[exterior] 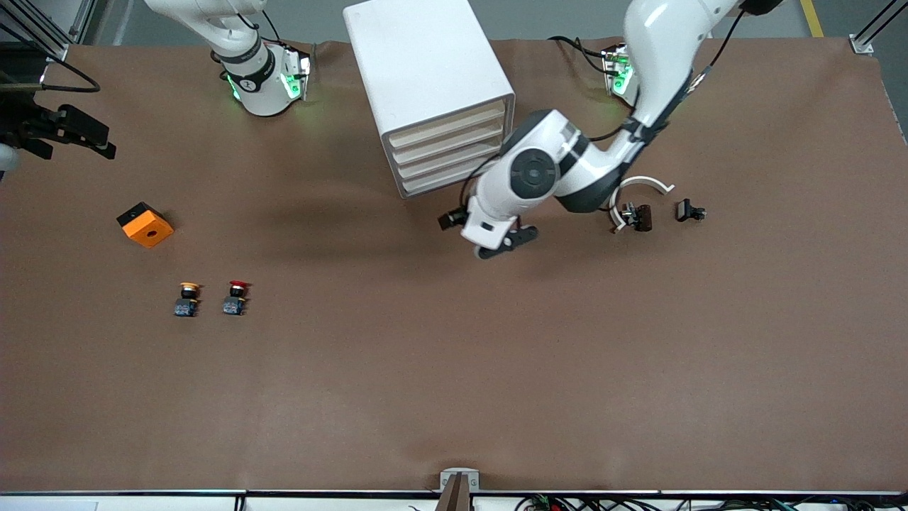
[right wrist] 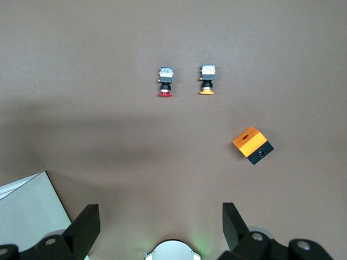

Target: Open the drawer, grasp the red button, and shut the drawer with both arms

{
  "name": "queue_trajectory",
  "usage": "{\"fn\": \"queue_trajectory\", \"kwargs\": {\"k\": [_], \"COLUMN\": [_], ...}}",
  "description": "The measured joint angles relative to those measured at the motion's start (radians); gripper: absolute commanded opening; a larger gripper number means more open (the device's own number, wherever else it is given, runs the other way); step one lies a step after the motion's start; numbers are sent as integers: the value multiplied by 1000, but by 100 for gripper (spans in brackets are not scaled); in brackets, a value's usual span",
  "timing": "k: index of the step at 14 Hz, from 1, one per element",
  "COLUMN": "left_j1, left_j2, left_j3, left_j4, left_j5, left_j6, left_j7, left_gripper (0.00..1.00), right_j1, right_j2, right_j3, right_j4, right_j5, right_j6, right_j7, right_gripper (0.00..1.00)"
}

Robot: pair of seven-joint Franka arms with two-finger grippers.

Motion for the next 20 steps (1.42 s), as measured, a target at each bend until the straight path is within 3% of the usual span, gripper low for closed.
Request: {"fn": "queue_trajectory", "kwargs": {"k": [3, 7, 10, 13, 17, 20], "left_j1": [120, 192, 259, 304, 342, 365], "left_j2": [-58, -89, -125, -182, -297, -394], "left_j3": [1, 2, 3, 3, 5, 84], "left_j4": [6, 48, 61, 70, 70, 41], "left_j5": [93, 202, 247, 337, 345, 338], "left_j6": [-12, -19, -113, -220, -313, -334], "left_j7": [1, -3, 8, 101, 228, 404], "left_gripper": [100, 100, 100, 100, 100, 100], "right_j1": [3, 6, 7, 6, 6, 6], "right_j2": [-11, -12, -16, -24, -31, -62], "right_j3": [0, 0, 0, 0, -1, -3], "right_j4": [-9, -10, -10, -11, -12, -45], "right_j5": [0, 0, 0, 0, 0, 0], "right_j6": [6, 14, 24, 46, 77, 112], "right_j7": [12, 14, 14, 14, 14, 14], "right_gripper": [100, 100, 100, 100, 100, 100]}}
